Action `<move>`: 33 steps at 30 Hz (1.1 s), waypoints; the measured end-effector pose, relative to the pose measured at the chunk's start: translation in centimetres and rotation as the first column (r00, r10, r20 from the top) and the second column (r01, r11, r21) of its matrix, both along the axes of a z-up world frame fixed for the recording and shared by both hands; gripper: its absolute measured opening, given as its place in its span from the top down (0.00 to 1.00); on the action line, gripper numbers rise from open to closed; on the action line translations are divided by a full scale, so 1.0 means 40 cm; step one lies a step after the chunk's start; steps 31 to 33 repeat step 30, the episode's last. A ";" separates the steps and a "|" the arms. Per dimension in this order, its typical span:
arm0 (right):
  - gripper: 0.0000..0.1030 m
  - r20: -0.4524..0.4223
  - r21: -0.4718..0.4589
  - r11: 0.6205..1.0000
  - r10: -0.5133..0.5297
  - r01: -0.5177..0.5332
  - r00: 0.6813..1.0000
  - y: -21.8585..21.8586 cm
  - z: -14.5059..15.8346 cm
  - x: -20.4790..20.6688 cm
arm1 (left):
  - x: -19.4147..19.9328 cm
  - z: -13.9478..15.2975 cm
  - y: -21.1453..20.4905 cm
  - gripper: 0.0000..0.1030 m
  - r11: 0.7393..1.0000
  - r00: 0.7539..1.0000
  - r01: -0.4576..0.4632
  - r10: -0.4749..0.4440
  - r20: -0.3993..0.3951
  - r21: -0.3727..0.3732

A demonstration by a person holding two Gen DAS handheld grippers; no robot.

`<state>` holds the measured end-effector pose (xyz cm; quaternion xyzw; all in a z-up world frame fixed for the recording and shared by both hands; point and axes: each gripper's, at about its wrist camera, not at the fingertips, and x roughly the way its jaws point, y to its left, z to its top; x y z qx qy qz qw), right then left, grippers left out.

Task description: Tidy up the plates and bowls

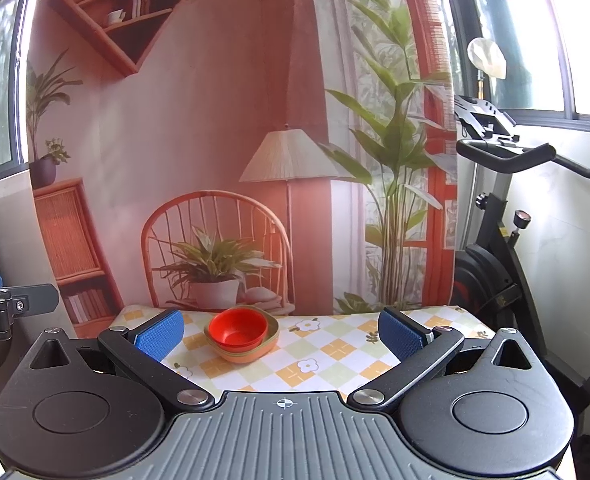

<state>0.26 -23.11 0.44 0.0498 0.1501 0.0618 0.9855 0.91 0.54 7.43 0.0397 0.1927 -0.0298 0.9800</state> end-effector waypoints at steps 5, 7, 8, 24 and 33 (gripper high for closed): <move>0.00 0.000 0.000 1.000 0.000 0.000 1.000 0.000 0.000 0.000 | 0.000 0.000 -0.001 0.13 1.000 1.000 0.000 0.000 -0.001 0.000; 0.00 0.000 0.000 1.000 0.000 0.000 1.000 -0.001 0.000 0.000 | -0.001 0.000 -0.002 0.13 1.000 1.000 0.001 -0.001 -0.001 0.000; 0.00 0.001 0.000 1.000 -0.001 0.001 1.000 -0.001 0.001 -0.001 | -0.001 0.000 -0.002 0.13 1.000 1.000 0.002 -0.002 -0.001 0.000; 0.00 0.000 0.001 1.000 -0.001 0.001 1.000 -0.003 0.002 -0.002 | -0.002 -0.001 0.005 0.12 1.000 1.000 0.000 0.000 -0.007 -0.014; 0.00 0.002 0.000 1.000 0.000 0.000 1.000 -0.005 0.002 -0.002 | 0.001 0.000 0.007 0.12 1.000 1.000 0.003 -0.003 -0.011 -0.021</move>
